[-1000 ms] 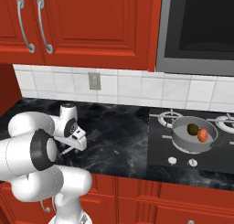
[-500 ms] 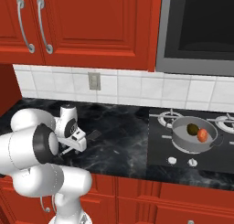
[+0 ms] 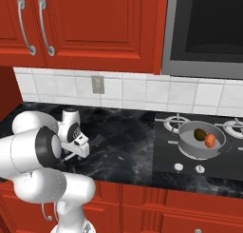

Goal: Put the squash and avocado in the pot. Retrieve the spatula and lightly stir the vegetables in the pot.

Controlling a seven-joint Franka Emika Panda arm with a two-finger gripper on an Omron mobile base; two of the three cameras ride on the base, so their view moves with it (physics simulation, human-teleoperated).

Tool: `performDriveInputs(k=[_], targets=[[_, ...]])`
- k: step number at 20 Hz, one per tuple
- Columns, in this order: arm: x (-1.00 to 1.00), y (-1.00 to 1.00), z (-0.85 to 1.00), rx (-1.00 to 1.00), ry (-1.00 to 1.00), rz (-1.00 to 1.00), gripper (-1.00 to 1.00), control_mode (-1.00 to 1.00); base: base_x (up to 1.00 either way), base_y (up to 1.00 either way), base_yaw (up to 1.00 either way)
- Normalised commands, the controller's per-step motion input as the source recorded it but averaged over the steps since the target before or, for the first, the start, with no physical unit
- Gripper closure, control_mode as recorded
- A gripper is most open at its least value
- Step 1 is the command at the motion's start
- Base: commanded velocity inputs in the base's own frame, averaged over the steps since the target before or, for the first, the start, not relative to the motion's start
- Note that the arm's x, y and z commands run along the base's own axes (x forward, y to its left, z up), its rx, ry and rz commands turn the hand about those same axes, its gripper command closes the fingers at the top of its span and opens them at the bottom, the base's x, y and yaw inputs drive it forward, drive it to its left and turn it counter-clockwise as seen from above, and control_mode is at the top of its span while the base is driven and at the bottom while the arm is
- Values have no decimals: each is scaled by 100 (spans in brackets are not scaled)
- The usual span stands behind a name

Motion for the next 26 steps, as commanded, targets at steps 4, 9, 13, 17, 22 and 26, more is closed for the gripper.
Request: performDriveInputs(k=[4,9,13,17,22,26], targets=[[0,0,-17,0,0,0,100,-100,0,0,0],[0,0,-15,0,0,0,100,-100,0,0,0],[0,0,-13,0,0,0,100,-100,0,0,0],[0,0,-8,0,3,0,100,-100,0,0,0],[-15,0,-1,1,1,0,100,-100,0,0,0],[-49,-7,10,10,-4,0,100,-100,0,0,0]])
